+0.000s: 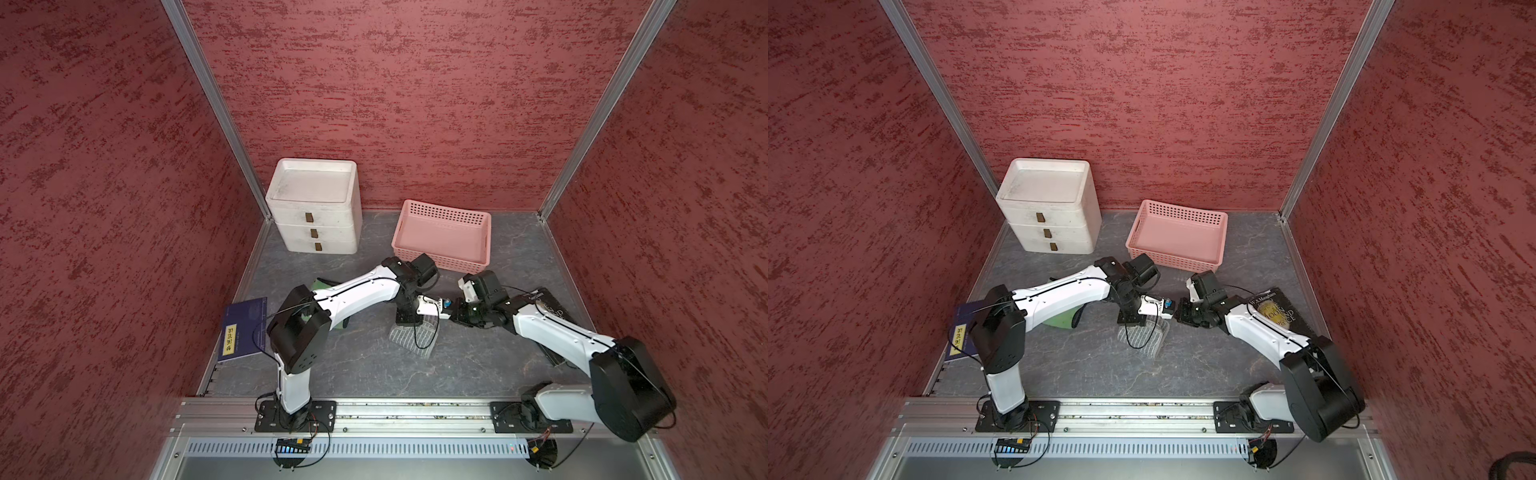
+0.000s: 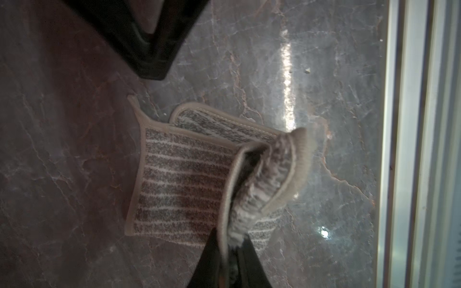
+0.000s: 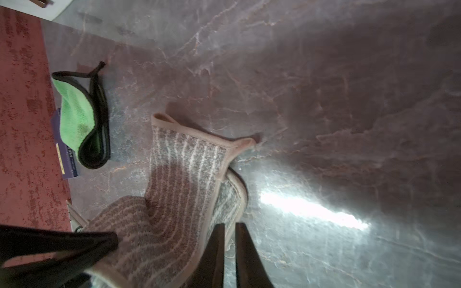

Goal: Fold the square dishcloth
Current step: Fold the cleaning item at the center of the board, then smooth out the cleaning item at the center of the board.

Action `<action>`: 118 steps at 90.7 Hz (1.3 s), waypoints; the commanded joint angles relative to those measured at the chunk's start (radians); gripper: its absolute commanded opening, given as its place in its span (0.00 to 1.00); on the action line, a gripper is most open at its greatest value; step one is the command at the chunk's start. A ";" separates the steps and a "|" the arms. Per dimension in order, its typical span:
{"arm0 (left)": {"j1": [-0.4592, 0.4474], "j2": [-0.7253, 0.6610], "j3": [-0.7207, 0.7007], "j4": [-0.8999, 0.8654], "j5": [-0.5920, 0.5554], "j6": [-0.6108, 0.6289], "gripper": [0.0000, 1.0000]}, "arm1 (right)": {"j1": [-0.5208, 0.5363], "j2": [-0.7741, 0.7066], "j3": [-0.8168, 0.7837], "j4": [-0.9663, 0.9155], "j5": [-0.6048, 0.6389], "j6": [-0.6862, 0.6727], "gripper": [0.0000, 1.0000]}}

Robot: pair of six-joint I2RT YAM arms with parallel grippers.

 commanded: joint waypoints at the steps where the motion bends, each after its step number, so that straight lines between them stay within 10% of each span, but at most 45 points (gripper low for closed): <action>1: 0.015 0.039 -0.030 0.207 -0.077 -0.006 0.36 | -0.008 -0.041 -0.030 -0.003 0.029 -0.004 0.13; 9: 0.022 0.049 -0.088 0.391 -0.156 -0.006 0.57 | -0.008 -0.097 -0.051 -0.016 0.048 0.012 0.15; 34: 0.084 -0.047 -0.131 0.563 -0.176 -0.035 0.68 | 0.012 -0.288 -0.082 -0.084 0.074 0.052 0.18; 59: 0.199 -0.126 -0.151 0.225 0.125 -0.099 0.64 | 0.174 -0.269 -0.111 0.211 -0.114 0.219 0.21; 118: 0.161 0.149 -0.118 0.354 -0.100 -0.176 0.57 | 0.245 0.178 -0.175 0.435 -0.050 0.240 0.10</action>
